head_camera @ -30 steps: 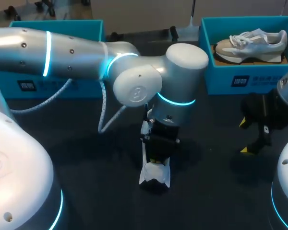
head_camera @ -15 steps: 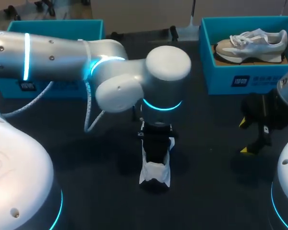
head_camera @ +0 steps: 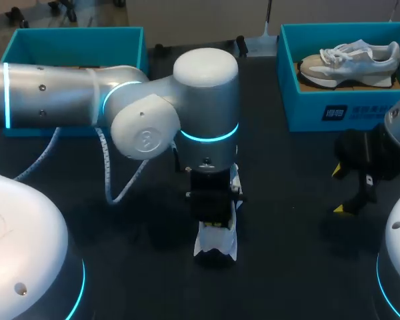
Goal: Take the shoe out of the shoebox, open the shoe tongue, remove and reinsert the insole, then place the shoe into the shoebox
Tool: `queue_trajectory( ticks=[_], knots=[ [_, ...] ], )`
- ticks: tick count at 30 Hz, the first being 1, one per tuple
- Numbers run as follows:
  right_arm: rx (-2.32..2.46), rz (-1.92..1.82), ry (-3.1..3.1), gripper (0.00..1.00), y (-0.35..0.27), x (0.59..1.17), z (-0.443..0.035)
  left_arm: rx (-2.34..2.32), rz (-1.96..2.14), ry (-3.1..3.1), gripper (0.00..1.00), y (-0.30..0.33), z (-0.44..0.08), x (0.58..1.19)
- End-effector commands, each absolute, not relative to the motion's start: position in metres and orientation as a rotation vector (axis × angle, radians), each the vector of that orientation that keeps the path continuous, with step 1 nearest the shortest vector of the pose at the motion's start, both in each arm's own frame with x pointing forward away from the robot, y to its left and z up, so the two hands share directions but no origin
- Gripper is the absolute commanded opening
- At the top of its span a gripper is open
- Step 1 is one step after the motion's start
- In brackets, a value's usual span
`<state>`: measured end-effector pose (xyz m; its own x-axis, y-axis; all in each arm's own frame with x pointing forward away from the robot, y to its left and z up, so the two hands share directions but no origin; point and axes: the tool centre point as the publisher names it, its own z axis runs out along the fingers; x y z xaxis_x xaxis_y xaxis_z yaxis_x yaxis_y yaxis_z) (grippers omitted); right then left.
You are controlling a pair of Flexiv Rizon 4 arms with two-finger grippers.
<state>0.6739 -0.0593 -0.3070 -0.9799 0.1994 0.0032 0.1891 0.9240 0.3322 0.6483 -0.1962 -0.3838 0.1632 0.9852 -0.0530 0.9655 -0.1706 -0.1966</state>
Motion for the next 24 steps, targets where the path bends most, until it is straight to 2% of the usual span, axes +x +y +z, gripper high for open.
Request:
queue_trajectory(
  ticks=[1,8,12,19,24],
  knots=[
    [0.309,0.517,3.050,1.00,-0.058,0.673,-0.308,-2.270,0.177,-1.836,0.00,-0.214,-0.411,0.645],
    [0.309,0.517,3.050,1.00,-0.058,0.673,-0.308,-2.342,-0.087,-1.895,0.00,-0.201,-0.447,0.661],
    [0.309,0.517,3.050,1.00,-0.058,0.673,-0.308,-2.321,-0.203,-2.042,0.00,-0.193,-0.450,0.687],
    [0.309,0.517,3.050,1.00,-0.058,0.673,-0.308,-2.291,-0.258,-2.212,0.00,-0.190,-0.434,0.717],
    [0.309,0.517,3.050,1.00,-0.058,0.673,-0.308,-2.300,-0.088,-2.281,0.00,-0.194,-0.403,0.717]
  ],
)
